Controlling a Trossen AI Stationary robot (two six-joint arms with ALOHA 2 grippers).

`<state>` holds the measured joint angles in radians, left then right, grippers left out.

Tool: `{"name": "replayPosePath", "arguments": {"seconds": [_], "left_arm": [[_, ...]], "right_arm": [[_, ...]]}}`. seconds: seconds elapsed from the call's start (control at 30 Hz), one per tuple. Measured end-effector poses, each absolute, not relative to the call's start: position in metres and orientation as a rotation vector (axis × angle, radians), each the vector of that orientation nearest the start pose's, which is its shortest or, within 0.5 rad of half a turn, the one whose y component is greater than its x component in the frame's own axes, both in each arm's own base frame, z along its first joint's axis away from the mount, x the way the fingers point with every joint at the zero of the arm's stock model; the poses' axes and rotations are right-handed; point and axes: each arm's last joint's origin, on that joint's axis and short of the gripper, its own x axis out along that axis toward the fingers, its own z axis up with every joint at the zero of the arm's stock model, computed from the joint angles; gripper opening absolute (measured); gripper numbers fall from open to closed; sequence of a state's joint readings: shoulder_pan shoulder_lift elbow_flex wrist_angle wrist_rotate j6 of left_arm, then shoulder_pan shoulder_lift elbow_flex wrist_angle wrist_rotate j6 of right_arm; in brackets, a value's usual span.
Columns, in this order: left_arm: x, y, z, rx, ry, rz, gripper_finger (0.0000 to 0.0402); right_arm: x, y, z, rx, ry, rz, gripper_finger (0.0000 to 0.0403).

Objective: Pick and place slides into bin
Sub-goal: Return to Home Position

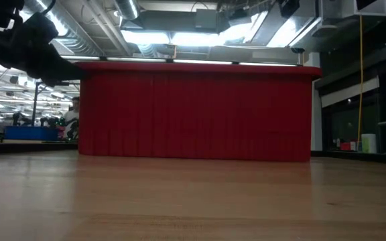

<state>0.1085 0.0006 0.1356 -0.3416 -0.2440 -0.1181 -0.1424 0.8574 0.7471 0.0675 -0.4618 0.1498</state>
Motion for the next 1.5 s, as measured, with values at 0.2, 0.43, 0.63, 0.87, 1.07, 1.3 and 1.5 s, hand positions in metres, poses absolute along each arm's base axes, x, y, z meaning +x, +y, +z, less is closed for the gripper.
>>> {"name": "replayPosePath", "arguments": {"seconds": [0.2,0.43,0.63,0.87,1.07,1.3,1.5], "left_arm": [[0.083,0.016,0.177,-0.071,0.190,0.355,0.0001],[0.097,0.016,0.169,-0.052,-0.038,0.280,0.0001],[0.097,0.016,0.168,-0.100,-0.040,0.284,0.0001],[0.097,0.016,0.168,-0.136,-0.047,0.285,0.0001],[0.097,0.016,0.168,-0.117,-0.047,0.301,0.0003],[0.097,0.016,0.168,-0.118,-0.047,0.298,0.0004],[0.097,0.016,0.169,-0.118,-0.048,0.297,0.0001]], "right_arm": [[0.191,-0.012,0.334,0.133,0.041,0.327,0.0009],[0.191,-0.012,0.333,0.115,0.050,0.328,0.0009],[0.191,-0.012,0.332,0.109,0.059,0.328,0.0009],[0.190,-0.012,0.332,0.084,0.055,0.329,0.0009],[0.187,-0.013,0.324,0.032,0.050,0.324,0.0009],[0.158,-0.015,0.277,0.101,-0.023,0.299,0.0009],[0.125,-0.011,0.258,0.103,-0.136,0.289,0.0009]]}}
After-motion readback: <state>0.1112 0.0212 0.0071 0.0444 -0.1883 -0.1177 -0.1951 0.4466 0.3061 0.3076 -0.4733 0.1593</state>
